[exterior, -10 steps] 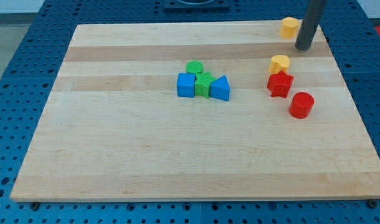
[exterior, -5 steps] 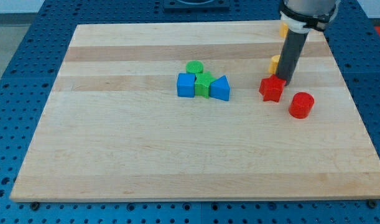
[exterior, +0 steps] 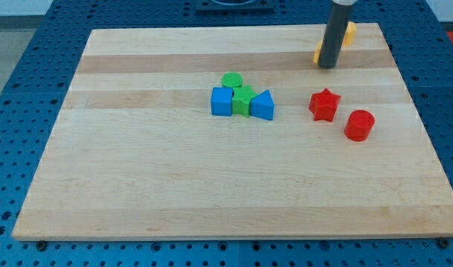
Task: Move the yellow heart to the left side of the yellow hexagon
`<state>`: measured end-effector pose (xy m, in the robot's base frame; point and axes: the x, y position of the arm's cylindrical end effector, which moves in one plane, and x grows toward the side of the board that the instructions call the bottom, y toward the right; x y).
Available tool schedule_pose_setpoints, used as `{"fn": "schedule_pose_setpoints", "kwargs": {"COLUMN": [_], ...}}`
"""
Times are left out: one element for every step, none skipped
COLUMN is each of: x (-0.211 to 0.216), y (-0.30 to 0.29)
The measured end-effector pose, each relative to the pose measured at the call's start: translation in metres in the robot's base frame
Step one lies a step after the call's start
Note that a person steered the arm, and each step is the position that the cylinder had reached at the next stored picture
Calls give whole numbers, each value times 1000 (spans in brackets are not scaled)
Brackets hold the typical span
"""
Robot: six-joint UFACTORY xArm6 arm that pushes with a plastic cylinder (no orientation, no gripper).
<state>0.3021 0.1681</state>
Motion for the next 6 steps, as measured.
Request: {"fn": "schedule_pose_setpoints", "kwargs": {"x": [-16,-33,-42,-14,8,12], "y": [0,0,0,-12,-44,-79]}}
